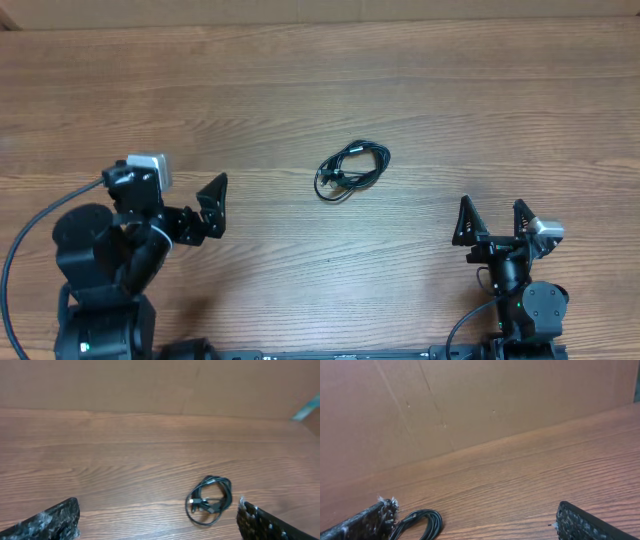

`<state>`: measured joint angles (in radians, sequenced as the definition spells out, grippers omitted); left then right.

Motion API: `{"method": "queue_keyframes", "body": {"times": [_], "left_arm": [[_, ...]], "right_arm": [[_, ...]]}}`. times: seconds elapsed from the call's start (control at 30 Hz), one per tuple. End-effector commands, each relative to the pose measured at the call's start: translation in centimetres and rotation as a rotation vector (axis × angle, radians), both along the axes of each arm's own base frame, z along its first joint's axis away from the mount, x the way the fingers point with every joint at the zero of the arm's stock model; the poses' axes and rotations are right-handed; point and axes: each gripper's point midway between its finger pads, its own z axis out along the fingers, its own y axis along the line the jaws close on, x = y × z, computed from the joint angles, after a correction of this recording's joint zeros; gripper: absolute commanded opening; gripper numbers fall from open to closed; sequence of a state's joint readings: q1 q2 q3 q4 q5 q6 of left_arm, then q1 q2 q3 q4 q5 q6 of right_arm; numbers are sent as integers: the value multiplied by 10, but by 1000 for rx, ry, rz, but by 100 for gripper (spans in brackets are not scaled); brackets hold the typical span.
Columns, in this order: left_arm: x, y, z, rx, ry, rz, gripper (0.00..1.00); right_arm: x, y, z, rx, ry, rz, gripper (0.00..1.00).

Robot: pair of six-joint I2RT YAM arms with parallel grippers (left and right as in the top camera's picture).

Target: Untangle cables

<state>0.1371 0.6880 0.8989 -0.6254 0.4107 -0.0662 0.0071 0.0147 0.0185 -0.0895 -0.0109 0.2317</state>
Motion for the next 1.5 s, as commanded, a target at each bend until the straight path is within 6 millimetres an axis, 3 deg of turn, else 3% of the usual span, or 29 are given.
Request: {"method": "queue_keyframes", "body": {"times": [0.0, 1.1, 1.27, 1.47], "left_arm": [[-1, -10, 14, -3, -29, -65, 100], [-5, -13, 4, -17, 17, -82, 100], [-5, -13, 4, -11, 16, -85, 100], [-6, -13, 3, -12, 22, -84, 99]], "right_arm": [[0, -2, -1, 1, -6, -9, 100], [0, -2, -1, -1, -7, -9, 100], [0, -18, 1, -208, -13, -98, 100], [0, -18, 1, -216, -13, -96, 100]]}}
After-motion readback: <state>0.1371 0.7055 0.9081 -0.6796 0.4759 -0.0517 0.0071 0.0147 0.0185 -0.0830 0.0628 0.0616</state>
